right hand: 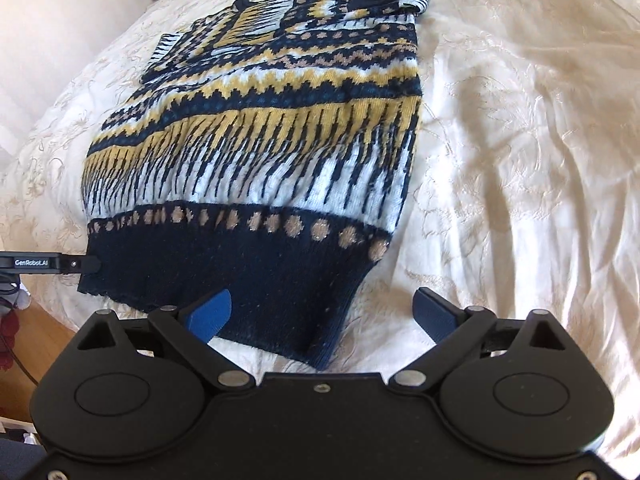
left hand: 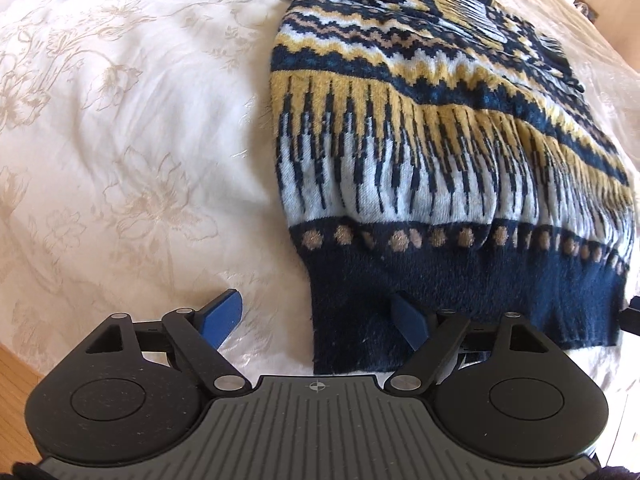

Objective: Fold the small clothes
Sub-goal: 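Move both tools to the ribbed navy hem of the sweater, then grasp the hem with both tools and lift it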

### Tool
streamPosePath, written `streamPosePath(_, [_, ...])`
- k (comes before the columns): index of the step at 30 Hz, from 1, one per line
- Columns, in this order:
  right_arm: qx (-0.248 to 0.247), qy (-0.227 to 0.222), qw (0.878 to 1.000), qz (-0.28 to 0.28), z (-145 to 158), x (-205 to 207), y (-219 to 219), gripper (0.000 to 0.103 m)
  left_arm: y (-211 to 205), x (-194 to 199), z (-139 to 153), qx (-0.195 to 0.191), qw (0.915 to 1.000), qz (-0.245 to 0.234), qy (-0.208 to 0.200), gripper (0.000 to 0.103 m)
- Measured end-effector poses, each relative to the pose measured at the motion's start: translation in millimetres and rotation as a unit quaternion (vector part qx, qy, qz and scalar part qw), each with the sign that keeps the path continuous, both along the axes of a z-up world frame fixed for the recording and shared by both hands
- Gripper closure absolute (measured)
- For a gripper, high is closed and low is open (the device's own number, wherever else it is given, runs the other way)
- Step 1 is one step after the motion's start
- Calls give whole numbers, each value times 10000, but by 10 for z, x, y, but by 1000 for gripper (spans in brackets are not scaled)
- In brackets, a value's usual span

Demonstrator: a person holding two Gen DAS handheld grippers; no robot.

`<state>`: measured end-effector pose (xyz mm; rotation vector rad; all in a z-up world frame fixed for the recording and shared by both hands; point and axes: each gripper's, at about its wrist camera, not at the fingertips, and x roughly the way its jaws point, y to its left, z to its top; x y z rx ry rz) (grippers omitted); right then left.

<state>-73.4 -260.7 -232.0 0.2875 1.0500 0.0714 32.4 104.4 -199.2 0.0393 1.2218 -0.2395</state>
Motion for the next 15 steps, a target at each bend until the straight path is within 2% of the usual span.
streamPosePath(10, [15,115,9999,53,-98,71,131,5,-205,183,-123,55,9994,-323,65,23])
streamPosePath(14, [62,160,9998,81,-145,106,150,5,-142,155,-102,-70,9994,-326,28,23])
streamPosePath(15, [83,162,9998,74,-155,112,151,5,-126,148,-101,-127,9994,-317,5,26])
